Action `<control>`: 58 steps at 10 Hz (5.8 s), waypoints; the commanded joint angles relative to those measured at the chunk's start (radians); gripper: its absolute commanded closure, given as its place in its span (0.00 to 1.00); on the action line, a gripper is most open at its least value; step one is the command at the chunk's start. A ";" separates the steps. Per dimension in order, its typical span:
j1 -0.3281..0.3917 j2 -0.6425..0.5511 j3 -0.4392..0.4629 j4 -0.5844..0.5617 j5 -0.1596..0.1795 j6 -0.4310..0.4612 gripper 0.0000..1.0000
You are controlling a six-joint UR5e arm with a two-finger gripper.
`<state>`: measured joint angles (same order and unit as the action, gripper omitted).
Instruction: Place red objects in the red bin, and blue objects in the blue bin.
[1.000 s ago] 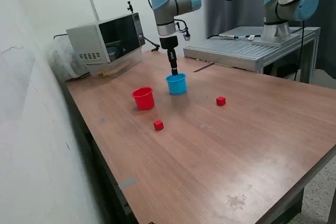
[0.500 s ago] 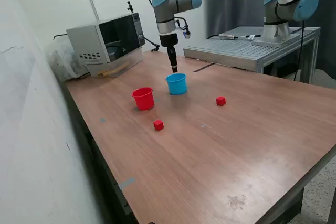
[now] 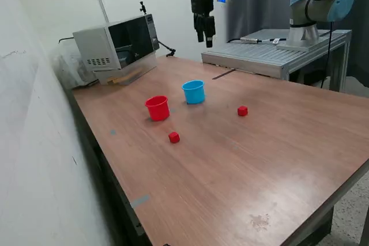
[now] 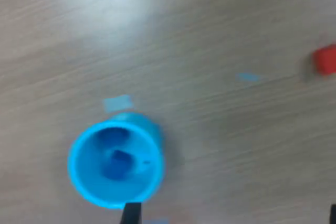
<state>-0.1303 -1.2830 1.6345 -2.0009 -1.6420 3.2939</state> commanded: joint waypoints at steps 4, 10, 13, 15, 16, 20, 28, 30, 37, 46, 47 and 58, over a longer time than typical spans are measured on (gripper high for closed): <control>0.196 -0.075 0.073 0.016 0.014 -0.161 0.00; 0.236 0.226 0.104 -0.255 0.054 -0.208 0.00; 0.222 0.318 0.070 -0.305 0.056 -0.203 0.00; 0.192 0.361 0.071 -0.334 0.054 -0.203 0.00; 0.186 0.372 0.071 -0.348 0.054 -0.203 0.00; 0.176 0.376 0.073 -0.355 0.054 -0.203 1.00; 0.178 0.257 0.074 -0.311 0.048 -0.203 1.00; 0.178 0.112 0.062 -0.183 0.045 -0.203 1.00; 0.048 0.274 -0.388 -0.061 0.045 -0.201 1.00; -0.086 0.533 -0.487 -0.153 0.022 -0.198 1.00; -0.091 0.533 -0.489 -0.157 0.022 -0.198 1.00; -0.104 0.531 -0.481 -0.177 0.013 -0.198 0.00</control>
<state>-0.2347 -0.7513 1.1537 -2.1782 -1.6235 3.0956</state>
